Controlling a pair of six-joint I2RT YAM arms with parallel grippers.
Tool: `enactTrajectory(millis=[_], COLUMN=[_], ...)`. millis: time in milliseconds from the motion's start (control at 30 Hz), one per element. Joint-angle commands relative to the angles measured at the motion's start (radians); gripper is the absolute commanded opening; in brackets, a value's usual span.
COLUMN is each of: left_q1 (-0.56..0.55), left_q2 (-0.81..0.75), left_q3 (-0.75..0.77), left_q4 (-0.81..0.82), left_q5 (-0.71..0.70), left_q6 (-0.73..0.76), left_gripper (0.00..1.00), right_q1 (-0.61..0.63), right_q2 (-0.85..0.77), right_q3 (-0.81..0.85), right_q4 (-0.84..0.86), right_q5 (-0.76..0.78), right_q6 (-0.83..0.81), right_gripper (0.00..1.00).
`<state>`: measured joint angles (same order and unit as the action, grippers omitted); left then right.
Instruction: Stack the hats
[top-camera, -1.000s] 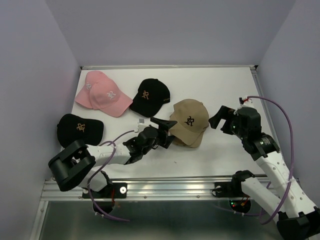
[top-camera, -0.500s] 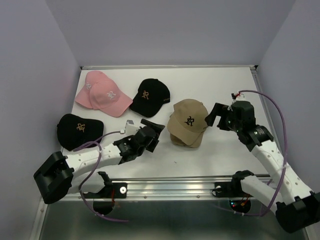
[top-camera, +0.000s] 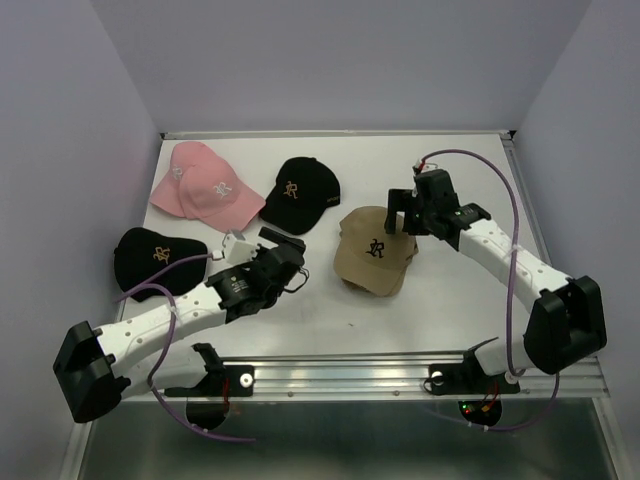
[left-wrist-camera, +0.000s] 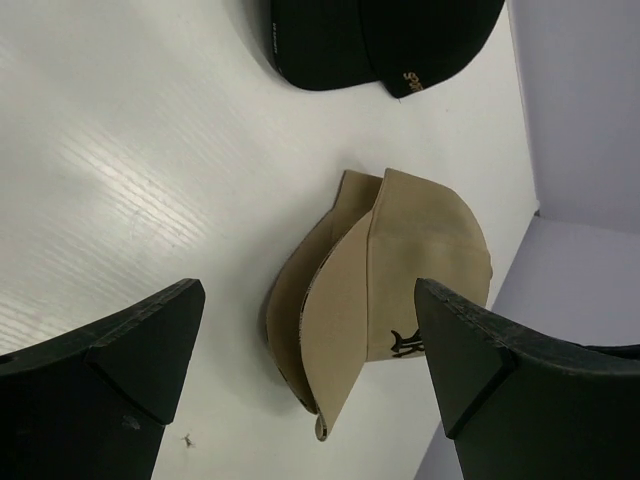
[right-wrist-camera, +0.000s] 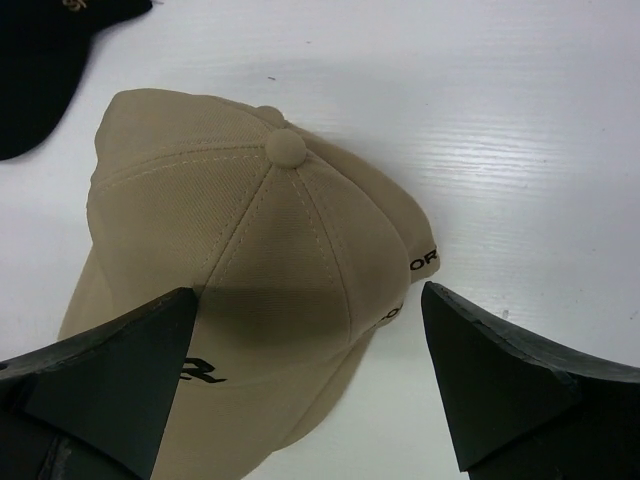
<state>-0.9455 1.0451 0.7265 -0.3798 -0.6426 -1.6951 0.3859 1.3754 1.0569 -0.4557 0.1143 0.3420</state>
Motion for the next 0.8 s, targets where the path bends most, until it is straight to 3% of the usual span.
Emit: enactTrajectory(millis=[0,233,433,767], left_q1=[0.016,0.083,0.307,0.448], left_q2=[-0.003,-0.019,-0.036,0.084], left_q3=[0.047,0.025,-0.018,0.063], left_q4=[-0.107,-0.074,0.134,0.194], left_q5=[-0.095,-0.051,0.178,0.23], left_q6=[0.066,0.12,0.403,0.575], left_gripper=[0.99,0.99,0.99,0.99], right_q1=[0.03,0.09,0.133,0.192], right_q2=[0.052,0.079,0.082,0.154], right_q3=[0.06,0.031,0.061,0.067], right_q4=[0.037,0.02,-0.023,-0.116], right_q5=[0.057,0.16,0.209,0.271], right_q6=[-0.046,-0.075,-0.135,-0.228], right_gripper=[1.0,1.0,1.0,1.0])
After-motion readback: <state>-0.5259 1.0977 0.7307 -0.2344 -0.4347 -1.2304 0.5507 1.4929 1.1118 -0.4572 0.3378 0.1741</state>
